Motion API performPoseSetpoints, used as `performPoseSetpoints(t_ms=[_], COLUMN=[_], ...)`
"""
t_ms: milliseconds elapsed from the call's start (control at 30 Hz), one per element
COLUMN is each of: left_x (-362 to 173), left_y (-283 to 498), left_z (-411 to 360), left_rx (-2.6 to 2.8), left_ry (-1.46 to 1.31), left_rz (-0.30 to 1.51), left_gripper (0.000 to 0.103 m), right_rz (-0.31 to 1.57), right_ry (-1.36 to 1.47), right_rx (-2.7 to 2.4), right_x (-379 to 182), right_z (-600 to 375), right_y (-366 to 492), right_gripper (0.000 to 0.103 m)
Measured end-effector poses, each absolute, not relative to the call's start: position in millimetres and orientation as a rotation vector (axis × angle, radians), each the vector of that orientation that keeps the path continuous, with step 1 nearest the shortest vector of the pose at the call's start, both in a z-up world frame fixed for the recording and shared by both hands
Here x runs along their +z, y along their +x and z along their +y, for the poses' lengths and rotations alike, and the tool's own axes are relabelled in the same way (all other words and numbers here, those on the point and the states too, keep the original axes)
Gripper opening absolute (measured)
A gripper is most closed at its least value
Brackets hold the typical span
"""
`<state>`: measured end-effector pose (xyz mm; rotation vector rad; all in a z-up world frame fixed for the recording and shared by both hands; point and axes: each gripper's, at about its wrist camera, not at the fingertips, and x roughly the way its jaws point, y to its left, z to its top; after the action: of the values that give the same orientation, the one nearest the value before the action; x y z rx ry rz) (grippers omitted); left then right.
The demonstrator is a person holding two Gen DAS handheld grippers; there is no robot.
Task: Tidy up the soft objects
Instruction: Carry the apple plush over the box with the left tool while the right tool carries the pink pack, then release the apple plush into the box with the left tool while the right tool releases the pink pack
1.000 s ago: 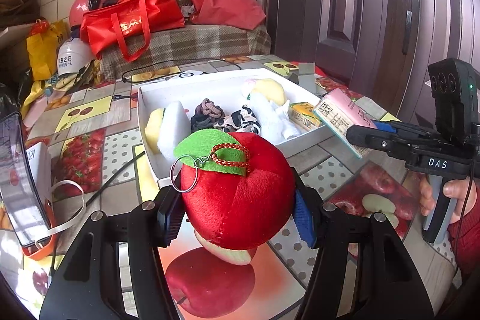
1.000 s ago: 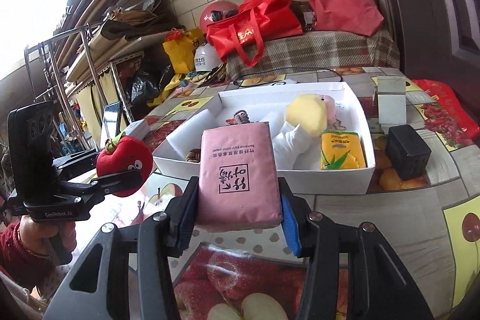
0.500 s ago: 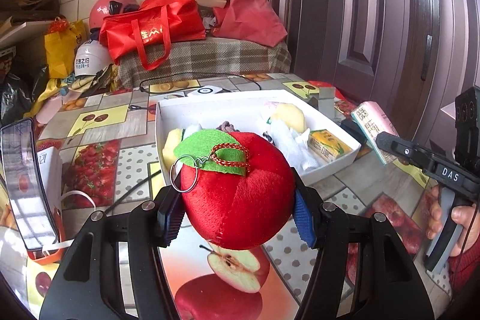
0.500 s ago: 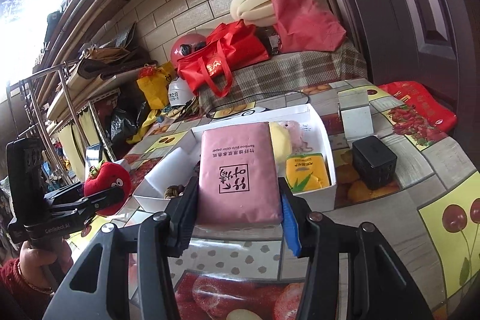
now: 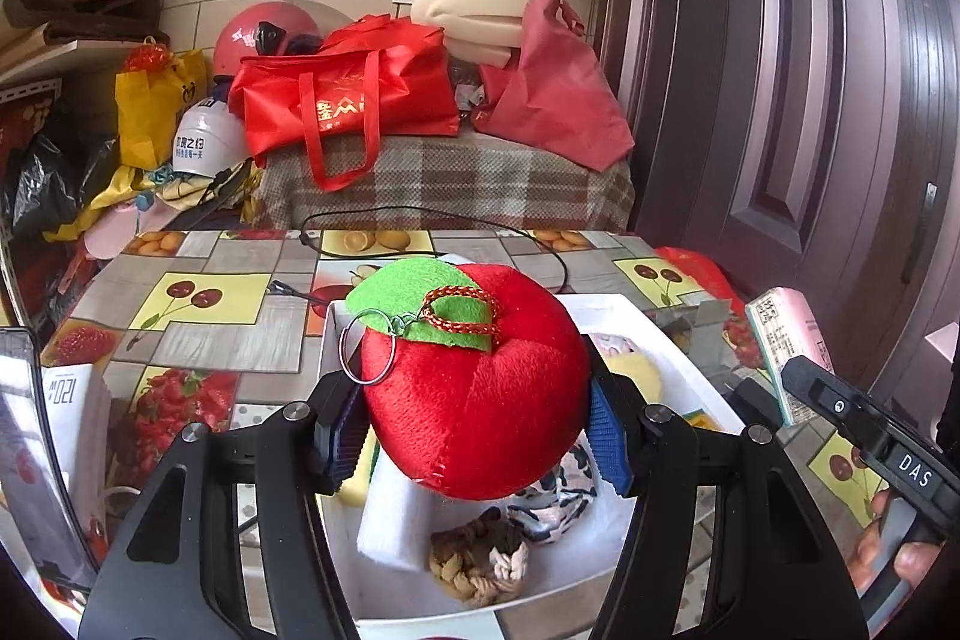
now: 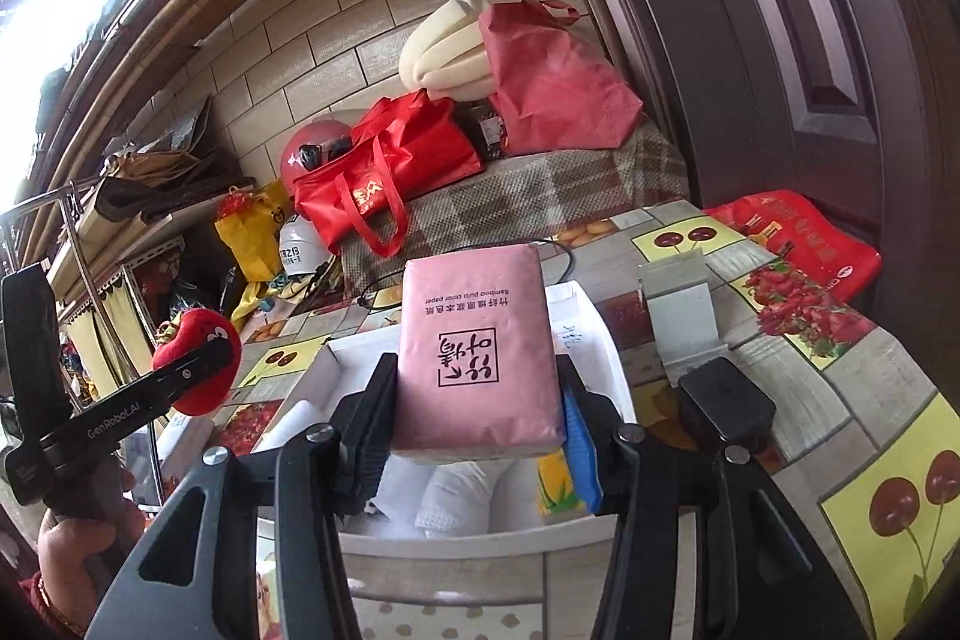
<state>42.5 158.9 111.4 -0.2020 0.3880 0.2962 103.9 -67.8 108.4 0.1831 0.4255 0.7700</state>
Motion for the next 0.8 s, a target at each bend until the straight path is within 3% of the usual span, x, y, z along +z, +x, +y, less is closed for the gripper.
performPoseSetpoints(t_ms=[633, 700, 733, 767, 800], left_x=[82.1, 82.3, 82.7, 83.3, 84.3], left_y=[79.1, 78.2, 78.0, 77.1, 75.7], left_z=[177.1, 178.6, 179.4, 180.7, 182.4], left_rx=[0.318, 0.323, 0.328, 0.347, 0.36], left_ry=[-0.228, -0.237, -0.239, -0.24, -0.242], left_rz=[0.487, 0.484, 0.483, 0.482, 0.475], left_gripper=[0.063, 0.07, 0.08, 0.09, 0.094], right_rz=[0.587, 0.58, 0.576, 0.567, 0.552], right_ry=[0.143, 0.155, 0.159, 0.165, 0.174], right_rx=[0.771, 0.762, 0.76, 0.756, 0.75], right_x=[88.9, 88.8, 89.1, 89.8, 91.1], right_z=[15.8, 12.9, 12.7, 11.0, 8.8], right_y=[136.6, 137.0, 137.7, 137.3, 136.8], right_gripper=[0.052, 0.052, 0.059, 0.073, 0.078])
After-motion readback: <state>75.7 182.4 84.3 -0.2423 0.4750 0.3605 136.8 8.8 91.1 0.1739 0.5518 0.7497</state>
